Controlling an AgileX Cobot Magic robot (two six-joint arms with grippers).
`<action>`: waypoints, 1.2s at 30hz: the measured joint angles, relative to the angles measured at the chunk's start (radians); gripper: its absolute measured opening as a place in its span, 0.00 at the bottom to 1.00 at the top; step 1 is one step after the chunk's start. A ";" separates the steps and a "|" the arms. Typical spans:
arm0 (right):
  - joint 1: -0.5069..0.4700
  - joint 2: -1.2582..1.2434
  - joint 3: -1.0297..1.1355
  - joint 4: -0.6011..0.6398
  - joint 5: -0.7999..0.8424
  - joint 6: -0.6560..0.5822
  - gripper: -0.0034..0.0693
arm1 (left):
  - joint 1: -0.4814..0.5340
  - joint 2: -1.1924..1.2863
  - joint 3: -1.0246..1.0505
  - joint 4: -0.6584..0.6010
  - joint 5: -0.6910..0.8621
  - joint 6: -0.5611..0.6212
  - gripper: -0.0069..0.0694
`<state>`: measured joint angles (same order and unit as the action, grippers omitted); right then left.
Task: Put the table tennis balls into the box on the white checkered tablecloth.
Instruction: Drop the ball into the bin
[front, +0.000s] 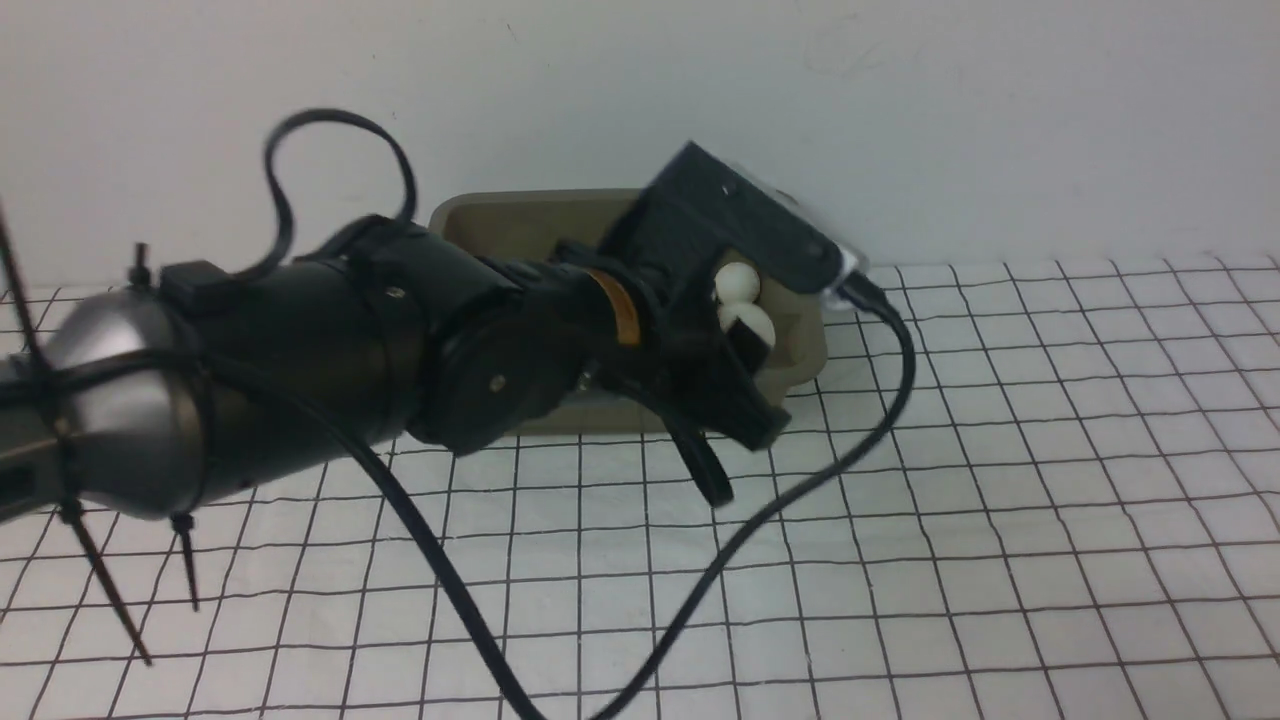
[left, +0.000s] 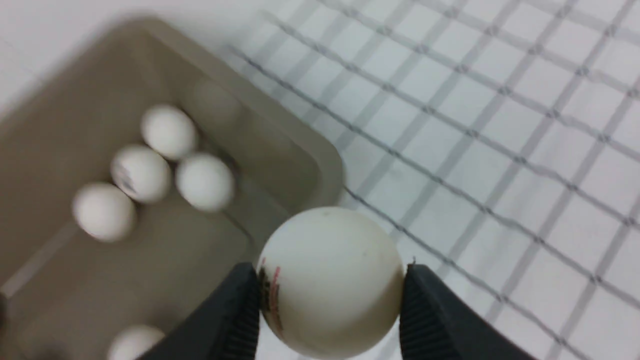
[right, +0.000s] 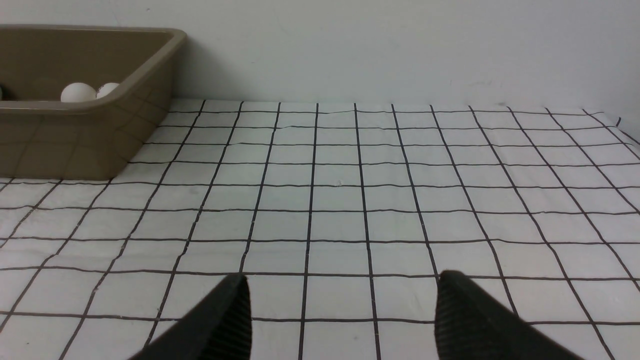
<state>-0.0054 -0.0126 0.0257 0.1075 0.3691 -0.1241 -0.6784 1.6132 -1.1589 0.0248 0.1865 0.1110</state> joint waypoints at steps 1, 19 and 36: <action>0.000 0.000 0.000 0.000 0.000 0.000 0.67 | 0.022 -0.007 0.000 0.000 -0.028 0.001 0.51; 0.000 0.000 0.000 0.000 0.000 0.000 0.67 | 0.358 0.310 0.000 0.161 -0.553 0.031 0.51; 0.000 0.000 0.000 0.000 0.000 0.000 0.67 | 0.352 0.245 0.000 0.215 -0.681 -0.085 0.69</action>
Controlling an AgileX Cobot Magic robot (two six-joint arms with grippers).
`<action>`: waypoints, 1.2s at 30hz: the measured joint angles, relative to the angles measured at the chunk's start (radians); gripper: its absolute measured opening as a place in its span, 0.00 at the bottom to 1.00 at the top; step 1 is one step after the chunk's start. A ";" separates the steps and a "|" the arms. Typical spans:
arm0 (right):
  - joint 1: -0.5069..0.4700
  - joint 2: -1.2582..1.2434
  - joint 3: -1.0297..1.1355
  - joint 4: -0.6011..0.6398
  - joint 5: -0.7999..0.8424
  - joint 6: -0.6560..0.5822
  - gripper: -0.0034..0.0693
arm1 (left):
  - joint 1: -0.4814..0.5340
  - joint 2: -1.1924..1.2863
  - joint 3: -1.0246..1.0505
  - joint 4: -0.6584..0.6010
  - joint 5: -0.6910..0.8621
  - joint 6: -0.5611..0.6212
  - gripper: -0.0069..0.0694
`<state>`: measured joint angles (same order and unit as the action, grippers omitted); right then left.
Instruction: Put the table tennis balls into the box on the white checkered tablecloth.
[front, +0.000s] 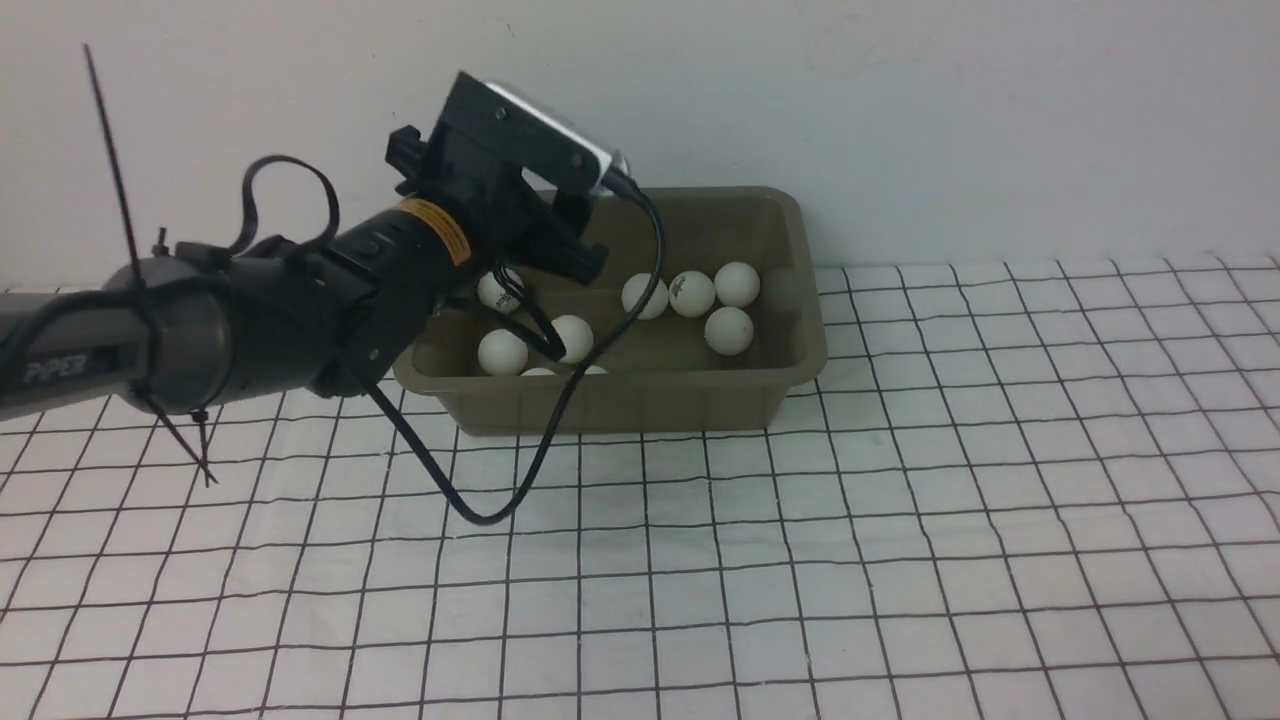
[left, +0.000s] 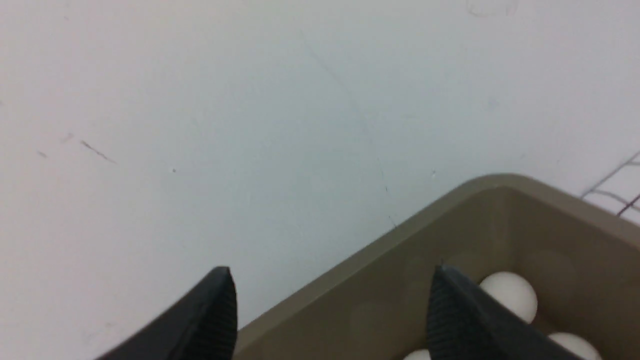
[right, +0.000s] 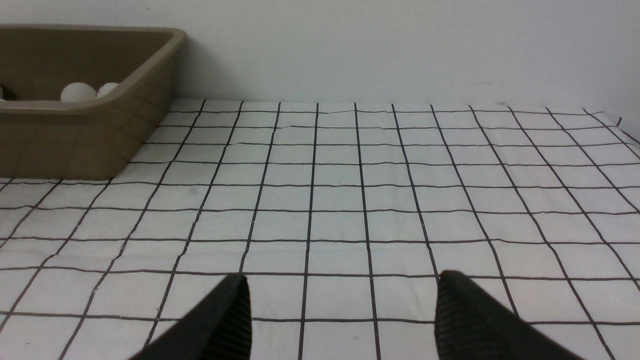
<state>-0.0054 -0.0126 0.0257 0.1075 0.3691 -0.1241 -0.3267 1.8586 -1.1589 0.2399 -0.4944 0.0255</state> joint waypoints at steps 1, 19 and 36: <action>0.000 0.000 0.000 0.000 0.000 0.000 0.67 | -0.005 -0.029 0.000 0.000 0.016 -0.053 0.69; 0.000 0.000 0.000 0.000 0.000 0.000 0.67 | -0.060 -0.275 0.000 0.553 0.153 -0.844 0.69; 0.000 0.000 0.000 0.000 0.000 0.000 0.67 | -0.052 -0.276 0.001 1.019 -0.046 -1.145 0.69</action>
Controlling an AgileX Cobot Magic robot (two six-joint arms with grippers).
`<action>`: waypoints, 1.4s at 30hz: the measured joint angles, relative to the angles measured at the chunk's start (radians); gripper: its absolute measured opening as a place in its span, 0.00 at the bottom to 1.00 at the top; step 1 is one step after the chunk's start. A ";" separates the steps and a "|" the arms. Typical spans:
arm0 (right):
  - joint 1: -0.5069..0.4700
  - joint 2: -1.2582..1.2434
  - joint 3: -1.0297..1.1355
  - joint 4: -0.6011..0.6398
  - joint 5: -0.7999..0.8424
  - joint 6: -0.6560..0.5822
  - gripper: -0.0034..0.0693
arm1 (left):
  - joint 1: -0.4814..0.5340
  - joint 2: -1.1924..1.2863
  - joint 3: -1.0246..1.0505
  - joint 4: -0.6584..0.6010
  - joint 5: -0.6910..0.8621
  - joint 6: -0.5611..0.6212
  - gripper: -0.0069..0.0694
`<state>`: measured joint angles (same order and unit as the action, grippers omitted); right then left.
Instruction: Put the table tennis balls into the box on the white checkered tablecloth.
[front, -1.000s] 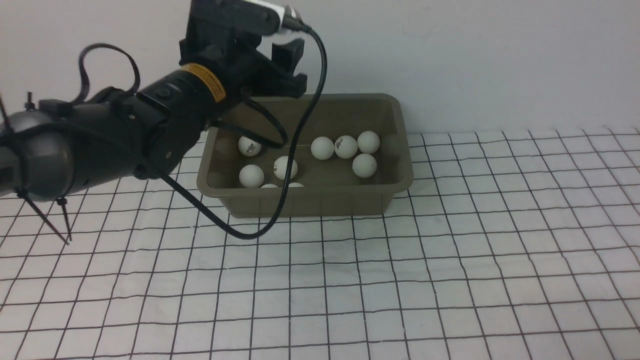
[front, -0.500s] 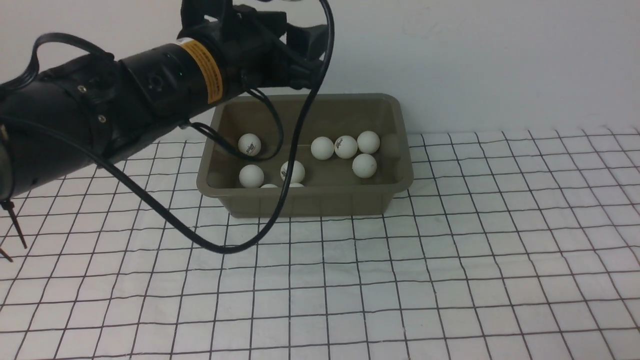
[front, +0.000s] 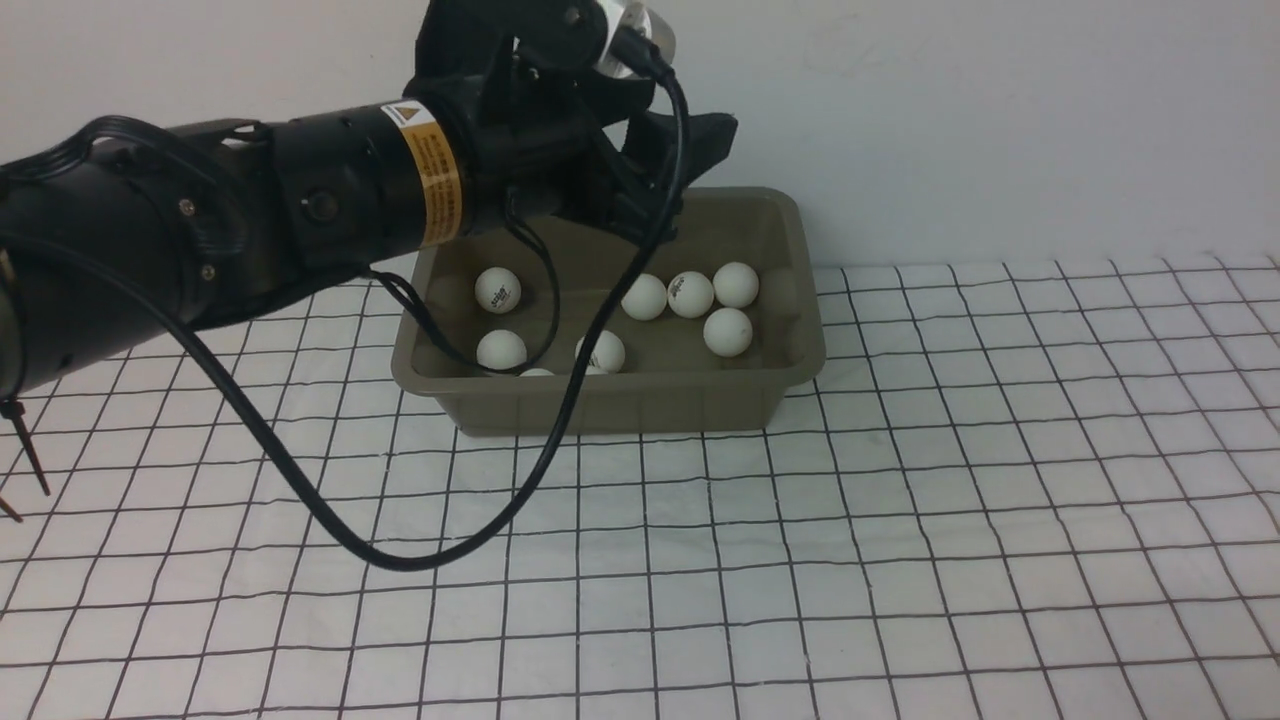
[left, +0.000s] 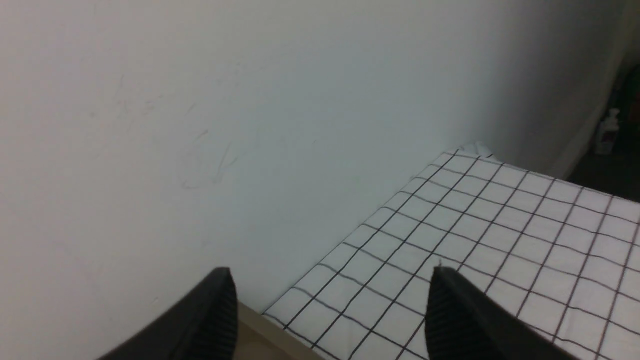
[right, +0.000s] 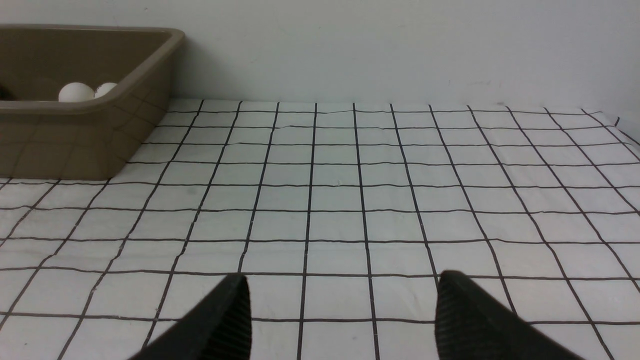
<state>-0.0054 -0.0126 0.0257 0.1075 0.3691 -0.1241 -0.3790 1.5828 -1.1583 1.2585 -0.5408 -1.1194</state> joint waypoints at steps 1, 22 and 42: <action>0.000 0.000 0.000 0.000 0.000 0.000 0.67 | 0.001 0.000 0.000 0.000 0.000 0.000 0.69; 0.000 0.000 0.000 0.000 0.000 0.000 0.67 | 0.017 -0.110 0.000 0.154 -0.112 0.044 0.69; 0.000 0.000 0.000 0.000 0.000 0.000 0.67 | -0.025 -0.197 0.000 0.528 -0.130 -0.639 0.69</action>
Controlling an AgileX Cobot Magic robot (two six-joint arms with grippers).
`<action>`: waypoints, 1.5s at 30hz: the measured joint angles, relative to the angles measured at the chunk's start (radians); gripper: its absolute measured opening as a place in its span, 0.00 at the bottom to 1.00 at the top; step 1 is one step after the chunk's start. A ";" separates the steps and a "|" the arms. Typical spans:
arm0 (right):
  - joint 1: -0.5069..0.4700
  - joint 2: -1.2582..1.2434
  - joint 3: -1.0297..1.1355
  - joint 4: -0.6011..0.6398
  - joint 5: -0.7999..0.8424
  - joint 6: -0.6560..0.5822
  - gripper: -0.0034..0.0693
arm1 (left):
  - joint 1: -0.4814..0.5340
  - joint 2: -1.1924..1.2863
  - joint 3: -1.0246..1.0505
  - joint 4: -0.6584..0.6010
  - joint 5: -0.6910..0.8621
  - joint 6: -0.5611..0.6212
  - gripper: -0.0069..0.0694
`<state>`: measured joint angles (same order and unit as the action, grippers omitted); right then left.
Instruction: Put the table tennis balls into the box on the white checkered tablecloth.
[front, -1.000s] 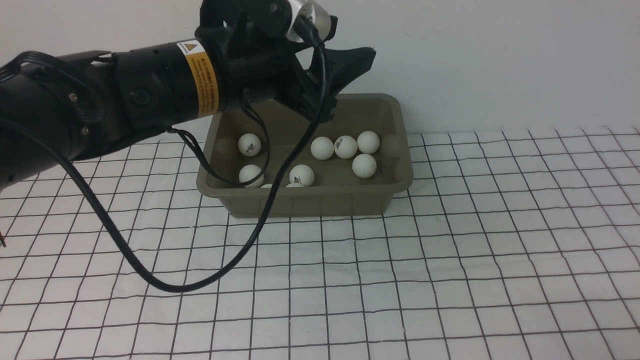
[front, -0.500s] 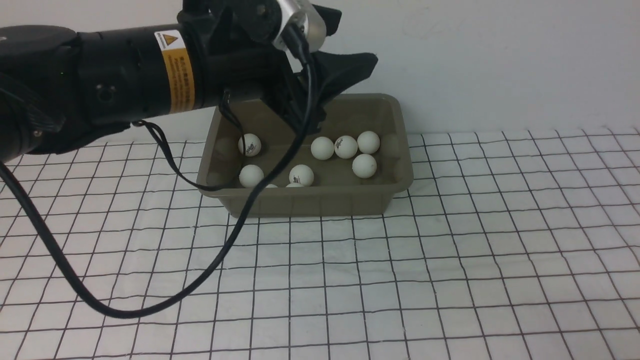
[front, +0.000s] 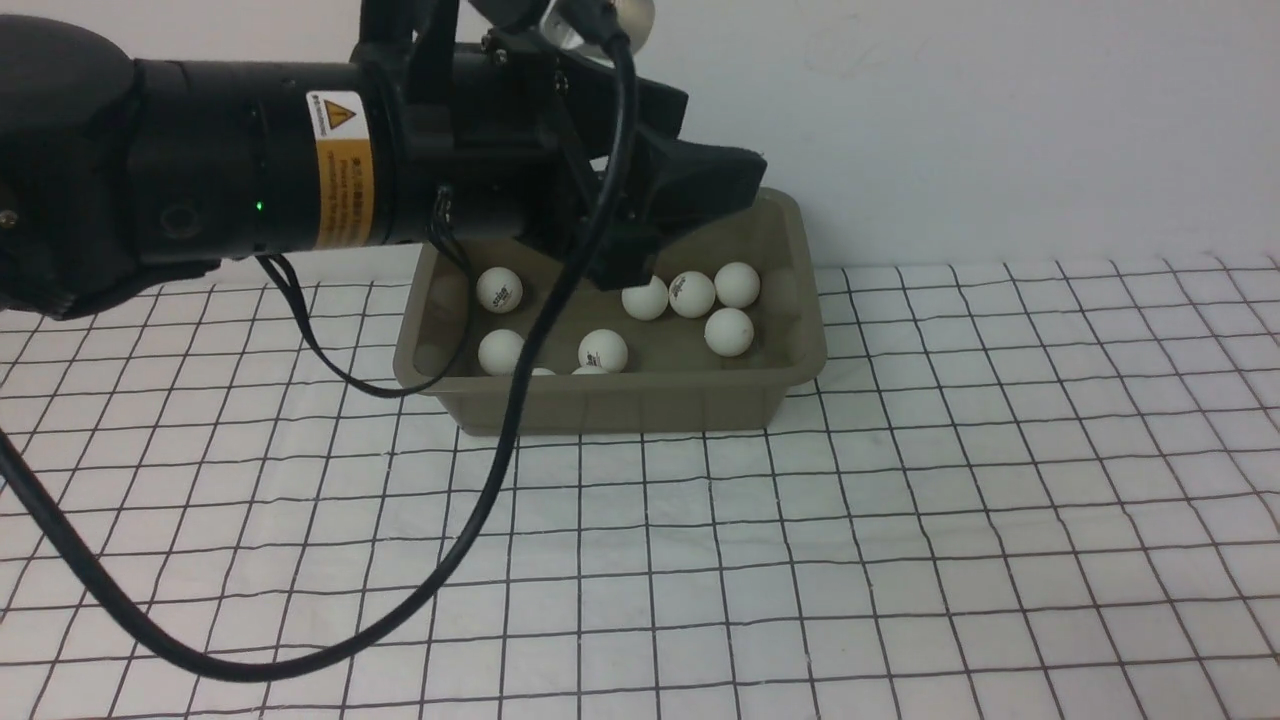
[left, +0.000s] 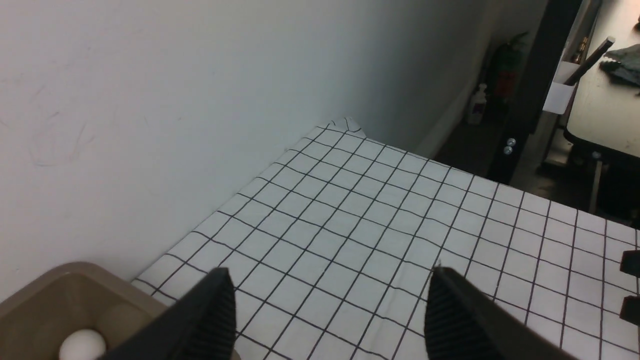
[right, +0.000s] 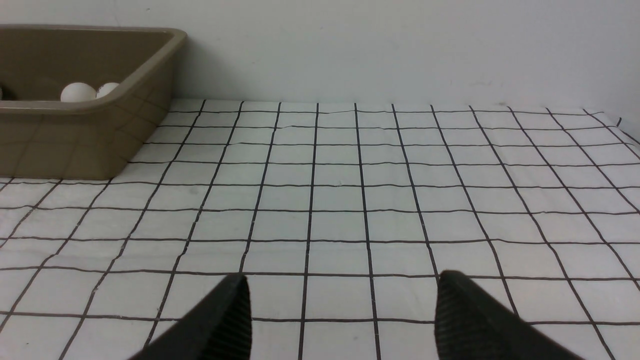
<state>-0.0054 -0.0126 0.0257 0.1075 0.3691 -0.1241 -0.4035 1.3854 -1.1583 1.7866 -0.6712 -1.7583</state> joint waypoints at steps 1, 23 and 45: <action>0.000 0.000 0.000 0.000 0.000 0.000 0.67 | -0.002 0.000 0.000 0.000 0.000 0.002 0.69; 0.000 0.000 0.000 0.000 0.000 0.000 0.67 | -0.071 0.021 0.069 -1.069 0.202 1.359 0.69; 0.000 0.000 0.000 0.000 0.000 0.000 0.67 | -0.083 -0.040 0.073 -1.019 0.575 1.177 0.69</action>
<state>-0.0054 -0.0126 0.0257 0.1075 0.3691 -0.1241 -0.4863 1.3451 -1.0855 0.7676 -0.0962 -0.5812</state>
